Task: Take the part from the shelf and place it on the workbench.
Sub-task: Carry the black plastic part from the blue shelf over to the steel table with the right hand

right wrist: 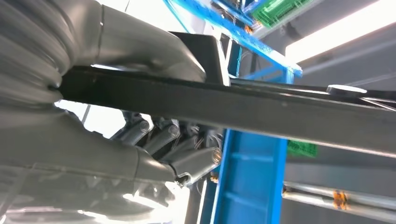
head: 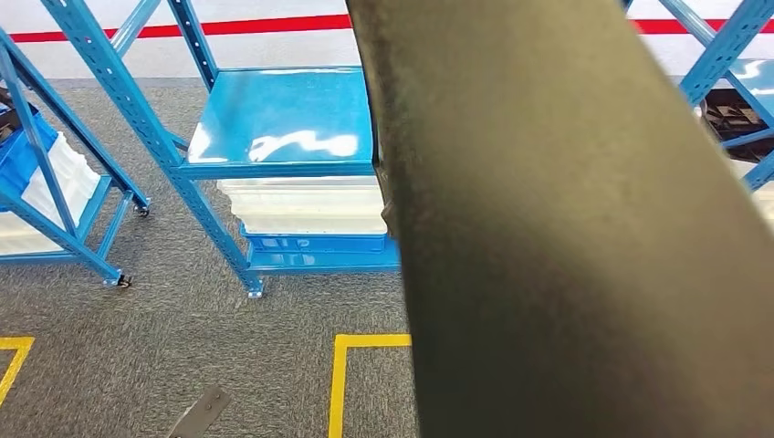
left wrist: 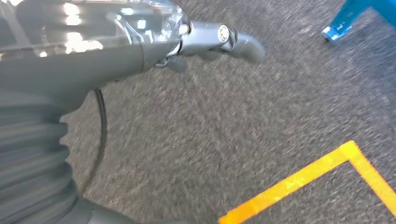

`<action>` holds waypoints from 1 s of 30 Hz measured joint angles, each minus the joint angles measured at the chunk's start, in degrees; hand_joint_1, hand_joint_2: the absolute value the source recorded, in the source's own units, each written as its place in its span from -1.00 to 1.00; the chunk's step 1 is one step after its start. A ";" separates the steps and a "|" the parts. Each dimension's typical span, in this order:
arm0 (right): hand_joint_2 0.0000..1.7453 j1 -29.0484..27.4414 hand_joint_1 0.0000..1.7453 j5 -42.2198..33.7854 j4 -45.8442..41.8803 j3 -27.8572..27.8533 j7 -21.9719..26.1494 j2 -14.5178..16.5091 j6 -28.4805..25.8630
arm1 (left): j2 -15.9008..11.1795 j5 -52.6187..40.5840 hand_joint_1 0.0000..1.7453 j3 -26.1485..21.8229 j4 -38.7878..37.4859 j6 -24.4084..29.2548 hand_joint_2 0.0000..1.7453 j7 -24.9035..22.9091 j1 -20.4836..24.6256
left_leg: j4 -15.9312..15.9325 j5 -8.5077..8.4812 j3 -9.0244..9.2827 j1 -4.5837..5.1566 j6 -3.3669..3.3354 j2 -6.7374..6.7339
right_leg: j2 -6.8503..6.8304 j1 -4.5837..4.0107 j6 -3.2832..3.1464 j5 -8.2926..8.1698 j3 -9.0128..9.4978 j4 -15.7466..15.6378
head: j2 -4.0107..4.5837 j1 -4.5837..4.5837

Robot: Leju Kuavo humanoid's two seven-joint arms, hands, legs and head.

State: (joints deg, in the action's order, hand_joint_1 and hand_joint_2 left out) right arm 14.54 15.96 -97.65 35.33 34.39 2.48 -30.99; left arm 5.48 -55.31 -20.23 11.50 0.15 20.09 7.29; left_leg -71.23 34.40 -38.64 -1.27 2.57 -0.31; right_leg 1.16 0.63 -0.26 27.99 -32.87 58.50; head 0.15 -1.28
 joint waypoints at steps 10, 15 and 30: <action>1.00 -2.02 0.86 -4.09 0.73 -0.88 2.87 1.44 0.92 | -2.04 -4.00 -1.00 3.09 0.10 3.08 1.00 1.19 -0.25 | 9.55 -4.04 5.74 -0.74 -0.35 3.45 | 4.55 0.08 1.63 -0.54 -2.59 2.13 | 0.00 0.45; 1.00 -2.95 0.86 -6.64 1.00 -1.85 4.26 1.93 1.97 | -3.56 -5.44 -1.00 4.26 0.15 3.14 1.00 0.80 -0.36 | 9.77 -4.50 5.41 -0.86 -1.54 -0.13 | 0.29 -0.10 2.41 4.84 -7.75 12.18 | 0.00 -0.83; 1.00 -2.65 0.86 -2.74 2.21 -3.65 1.95 2.13 2.54 | -3.68 -4.02 -1.00 5.08 -0.05 1.84 1.00 -3.14 -1.98 | 1.59 1.08 2.37 -0.22 -0.12 -1.11 | -1.19 -0.09 0.05 -1.09 -2.74 1.27 | 0.00 -0.45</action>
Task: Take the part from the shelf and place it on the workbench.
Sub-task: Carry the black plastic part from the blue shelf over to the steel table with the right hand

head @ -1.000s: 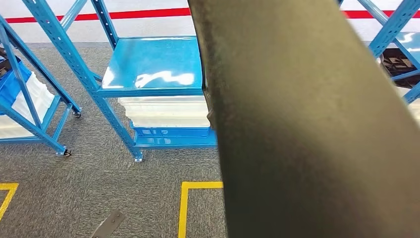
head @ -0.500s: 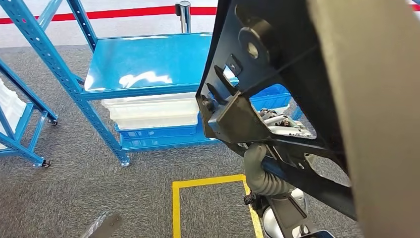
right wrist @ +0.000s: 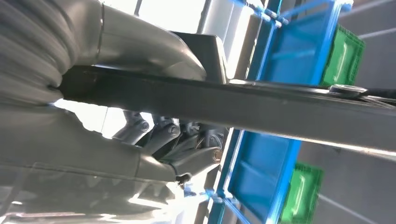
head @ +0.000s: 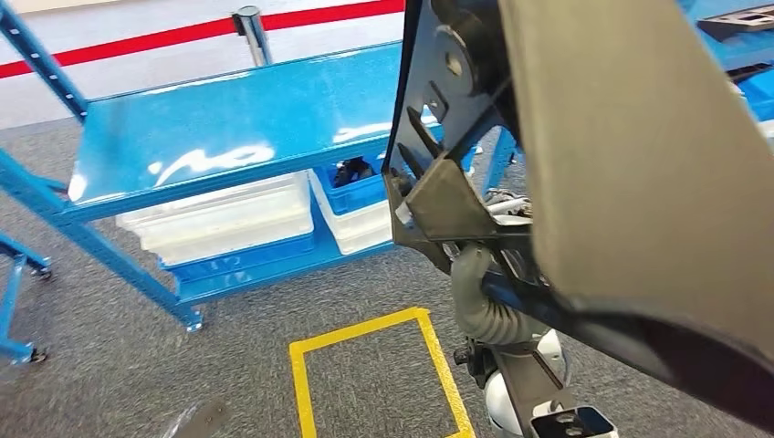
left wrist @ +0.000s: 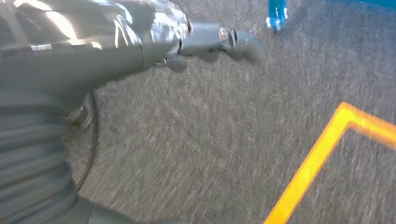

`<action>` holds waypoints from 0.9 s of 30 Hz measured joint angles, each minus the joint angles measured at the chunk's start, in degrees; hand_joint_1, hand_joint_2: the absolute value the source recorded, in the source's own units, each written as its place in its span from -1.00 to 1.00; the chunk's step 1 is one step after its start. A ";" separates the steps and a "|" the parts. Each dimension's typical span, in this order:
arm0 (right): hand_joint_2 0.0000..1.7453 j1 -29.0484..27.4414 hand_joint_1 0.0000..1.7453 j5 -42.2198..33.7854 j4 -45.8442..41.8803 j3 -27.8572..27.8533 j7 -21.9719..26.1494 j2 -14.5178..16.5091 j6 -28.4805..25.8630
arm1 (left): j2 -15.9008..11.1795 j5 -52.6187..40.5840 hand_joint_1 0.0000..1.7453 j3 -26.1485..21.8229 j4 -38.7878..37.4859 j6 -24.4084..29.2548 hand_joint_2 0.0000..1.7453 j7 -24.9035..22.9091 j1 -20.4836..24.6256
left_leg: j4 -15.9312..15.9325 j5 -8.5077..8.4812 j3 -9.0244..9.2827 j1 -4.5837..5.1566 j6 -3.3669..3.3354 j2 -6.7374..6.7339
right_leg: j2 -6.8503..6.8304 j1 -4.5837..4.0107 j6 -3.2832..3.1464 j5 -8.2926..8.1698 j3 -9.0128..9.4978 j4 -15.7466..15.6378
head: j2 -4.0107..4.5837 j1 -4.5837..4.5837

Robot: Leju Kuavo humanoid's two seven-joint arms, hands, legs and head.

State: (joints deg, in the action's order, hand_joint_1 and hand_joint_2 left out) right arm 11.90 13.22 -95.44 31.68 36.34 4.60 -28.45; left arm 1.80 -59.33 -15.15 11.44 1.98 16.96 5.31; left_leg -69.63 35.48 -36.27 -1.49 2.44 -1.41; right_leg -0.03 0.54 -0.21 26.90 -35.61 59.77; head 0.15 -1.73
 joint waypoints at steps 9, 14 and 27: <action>1.00 1.15 0.86 4.52 1.38 0.00 -3.79 -1.11 2.51 | 3.59 0.13 -1.00 -0.02 -0.44 -0.80 1.00 -1.14 -1.12 | 6.82 -4.91 2.24 -0.71 -0.11 5.37 | 6.64 0.03 1.08 0.09 -1.19 1.70 | 0.00 0.80; 1.00 2.15 0.86 5.42 1.92 0.24 -4.32 -1.60 2.68 | 4.71 0.69 -1.00 -0.39 -0.42 -0.93 1.00 -1.10 -0.18 | 7.25 -5.44 2.23 -0.71 -1.67 2.24 | 3.37 -0.16 2.31 2.18 -3.90 5.85 | 0.00 -0.32; 1.00 2.47 0.86 4.66 2.16 0.12 -3.96 -1.95 2.51 | 3.64 1.10 -1.00 -2.10 -0.30 -0.14 1.00 -3.05 -0.14 | 8.29 -4.67 3.56 0.17 -0.59 -5.36 | -2.92 -1.09 1.24 -0.73 -1.74 0.79 | 0.00 -2.32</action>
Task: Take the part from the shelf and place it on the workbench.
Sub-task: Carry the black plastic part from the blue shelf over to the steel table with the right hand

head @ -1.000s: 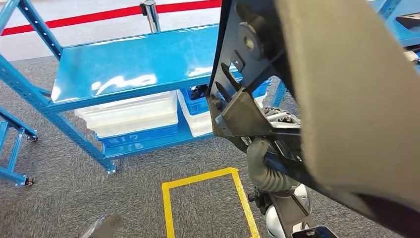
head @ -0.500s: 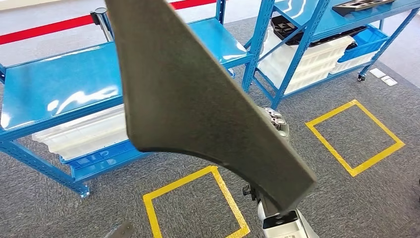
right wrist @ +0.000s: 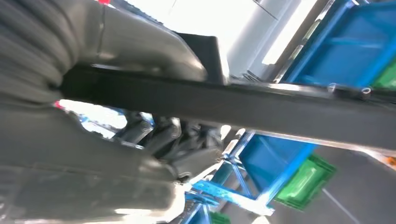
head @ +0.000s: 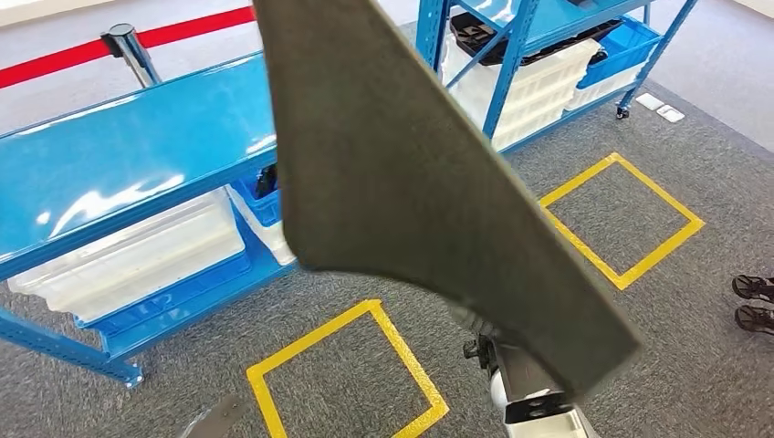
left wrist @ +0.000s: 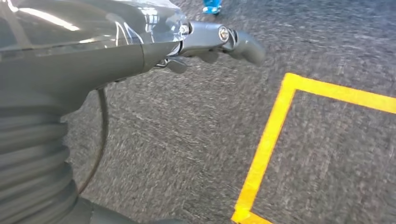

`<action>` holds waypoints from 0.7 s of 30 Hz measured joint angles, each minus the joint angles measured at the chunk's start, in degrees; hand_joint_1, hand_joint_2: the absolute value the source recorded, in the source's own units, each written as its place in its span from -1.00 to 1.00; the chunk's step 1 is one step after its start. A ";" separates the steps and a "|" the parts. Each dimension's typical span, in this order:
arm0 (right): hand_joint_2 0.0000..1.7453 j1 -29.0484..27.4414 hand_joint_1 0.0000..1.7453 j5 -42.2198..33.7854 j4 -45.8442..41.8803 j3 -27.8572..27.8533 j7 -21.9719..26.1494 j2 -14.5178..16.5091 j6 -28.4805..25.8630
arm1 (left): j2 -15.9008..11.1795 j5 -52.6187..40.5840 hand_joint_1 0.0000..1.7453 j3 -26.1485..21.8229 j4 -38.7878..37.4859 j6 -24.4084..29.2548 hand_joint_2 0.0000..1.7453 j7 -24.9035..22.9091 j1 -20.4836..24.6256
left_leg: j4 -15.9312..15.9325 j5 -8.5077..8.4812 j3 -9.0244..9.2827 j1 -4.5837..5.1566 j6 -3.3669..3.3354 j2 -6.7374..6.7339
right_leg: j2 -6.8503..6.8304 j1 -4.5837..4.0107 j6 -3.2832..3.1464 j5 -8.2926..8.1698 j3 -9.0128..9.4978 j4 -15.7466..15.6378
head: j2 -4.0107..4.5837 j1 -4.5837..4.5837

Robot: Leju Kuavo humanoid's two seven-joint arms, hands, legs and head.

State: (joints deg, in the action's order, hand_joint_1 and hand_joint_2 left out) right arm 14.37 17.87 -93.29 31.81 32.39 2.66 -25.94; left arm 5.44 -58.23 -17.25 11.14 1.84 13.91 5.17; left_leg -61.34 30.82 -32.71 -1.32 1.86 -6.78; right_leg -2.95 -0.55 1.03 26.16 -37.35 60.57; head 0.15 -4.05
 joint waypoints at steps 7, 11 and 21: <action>1.00 -1.49 0.86 -1.46 -0.28 -0.85 1.13 -0.16 0.04 | -0.13 -0.58 -1.00 -0.29 0.03 0.19 1.00 1.97 0.08 | -15.11 6.27 -7.09 0.13 0.36 6.60 | 5.13 0.64 -1.76 -0.41 0.87 -0.95 | 0.00 2.31; 1.00 -2.02 0.86 -1.52 -0.28 -1.11 1.43 -0.12 0.19 | 0.16 -1.01 -1.00 -0.27 0.02 0.20 1.00 2.40 0.26 | -4.38 -0.23 -2.96 -0.74 0.71 9.63 | 8.54 0.96 -1.15 -0.01 0.75 0.06 | 0.00 2.74; 1.00 -2.63 0.86 -0.27 -0.36 -1.39 1.74 -0.57 -0.01 | 0.97 -2.08 -1.00 -0.32 -0.03 0.06 1.00 -0.58 -0.33 | -0.60 -0.83 -1.07 -0.67 -1.37 5.75 | 4.03 0.99 0.84 5.59 -7.18 13.51 | 0.00 1.35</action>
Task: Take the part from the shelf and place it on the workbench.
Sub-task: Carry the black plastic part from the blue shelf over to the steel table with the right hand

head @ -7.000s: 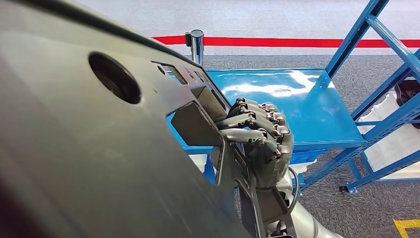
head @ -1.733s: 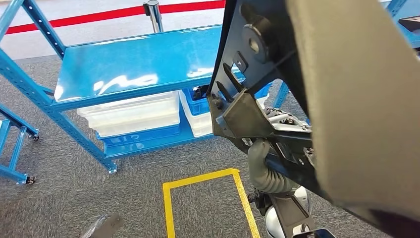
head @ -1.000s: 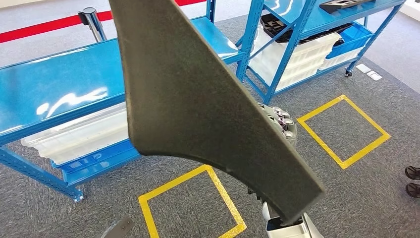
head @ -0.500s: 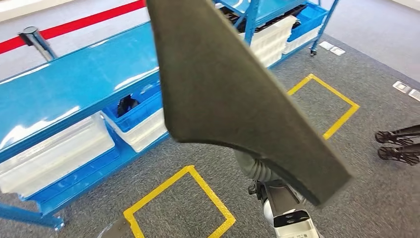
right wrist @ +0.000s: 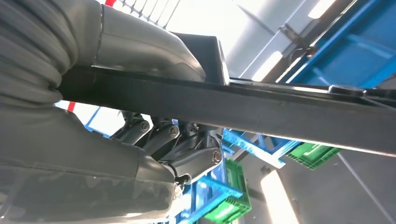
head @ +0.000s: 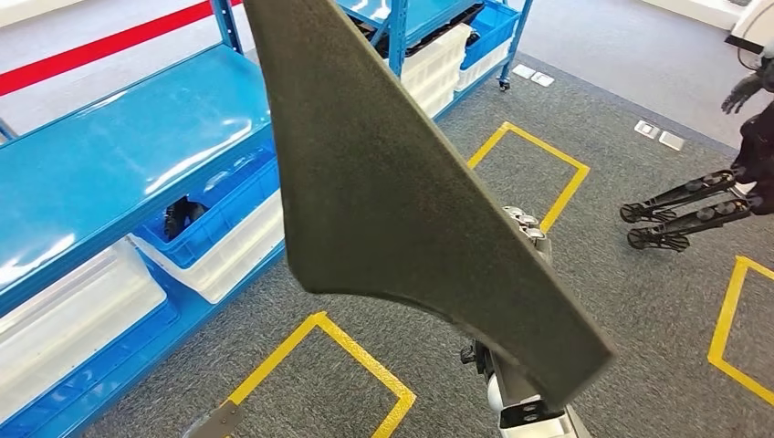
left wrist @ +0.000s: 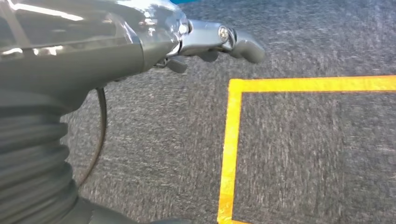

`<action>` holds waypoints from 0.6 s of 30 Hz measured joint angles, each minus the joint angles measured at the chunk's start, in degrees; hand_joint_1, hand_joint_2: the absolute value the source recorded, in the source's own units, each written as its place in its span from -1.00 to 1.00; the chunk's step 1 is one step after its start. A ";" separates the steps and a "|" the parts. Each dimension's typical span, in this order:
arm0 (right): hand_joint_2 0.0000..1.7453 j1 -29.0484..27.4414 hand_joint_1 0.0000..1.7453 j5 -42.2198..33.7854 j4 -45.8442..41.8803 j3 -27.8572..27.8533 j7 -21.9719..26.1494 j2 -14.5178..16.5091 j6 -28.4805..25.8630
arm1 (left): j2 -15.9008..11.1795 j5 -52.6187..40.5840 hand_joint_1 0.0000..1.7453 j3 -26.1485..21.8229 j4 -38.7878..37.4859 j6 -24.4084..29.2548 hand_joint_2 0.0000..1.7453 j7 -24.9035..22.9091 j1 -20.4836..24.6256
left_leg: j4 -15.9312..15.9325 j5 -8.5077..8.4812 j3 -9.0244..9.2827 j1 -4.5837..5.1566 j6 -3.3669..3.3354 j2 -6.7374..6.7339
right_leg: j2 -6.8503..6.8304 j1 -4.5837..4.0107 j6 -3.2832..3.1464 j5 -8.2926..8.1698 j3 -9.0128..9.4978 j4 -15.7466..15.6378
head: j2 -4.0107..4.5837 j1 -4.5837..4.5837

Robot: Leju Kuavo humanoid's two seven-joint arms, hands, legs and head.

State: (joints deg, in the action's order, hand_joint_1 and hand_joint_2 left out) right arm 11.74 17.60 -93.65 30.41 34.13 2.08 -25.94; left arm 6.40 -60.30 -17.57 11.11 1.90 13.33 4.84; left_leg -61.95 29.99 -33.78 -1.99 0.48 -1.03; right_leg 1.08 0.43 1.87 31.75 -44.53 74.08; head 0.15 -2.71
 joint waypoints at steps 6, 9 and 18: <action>1.00 -0.23 0.86 1.20 -0.28 -0.45 -0.44 -0.58 0.02 | -0.04 -0.21 -1.00 -0.01 0.00 -0.20 1.00 -1.45 -0.04 | 0.20 1.16 1.28 0.28 0.74 -4.05 | -4.35 -0.41 -0.06 -6.47 5.42 -11.39 | 0.00 -1.28; 1.00 -0.34 0.86 1.46 -0.46 -0.62 -0.52 -0.85 0.00 | -0.05 -0.04 -1.00 -0.04 0.00 -0.24 1.00 -1.51 0.00 | 1.04 1.38 2.16 0.78 1.49 -5.51 | -4.62 -1.09 -0.58 -6.39 6.25 -13.24 | 0.00 -1.12; 1.00 -1.18 0.86 1.87 -0.99 -0.86 -0.92 -0.99 -0.21 | 0.47 0.08 -1.00 0.00 -0.02 -0.55 1.00 -0.04 -0.19 | -13.85 5.93 -5.83 0.81 1.80 0.98 | 2.14 -0.34 -2.72 -6.08 7.81 -13.98 | 0.00 1.30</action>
State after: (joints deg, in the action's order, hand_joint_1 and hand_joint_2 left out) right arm 10.55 19.47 -94.64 29.55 33.21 1.09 -26.16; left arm 6.87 -60.23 -17.57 11.09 1.36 13.29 4.65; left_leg -75.80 35.92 -39.61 -1.18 2.29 -0.05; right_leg 3.22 0.09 -0.85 25.67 -36.72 60.10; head 0.15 -1.40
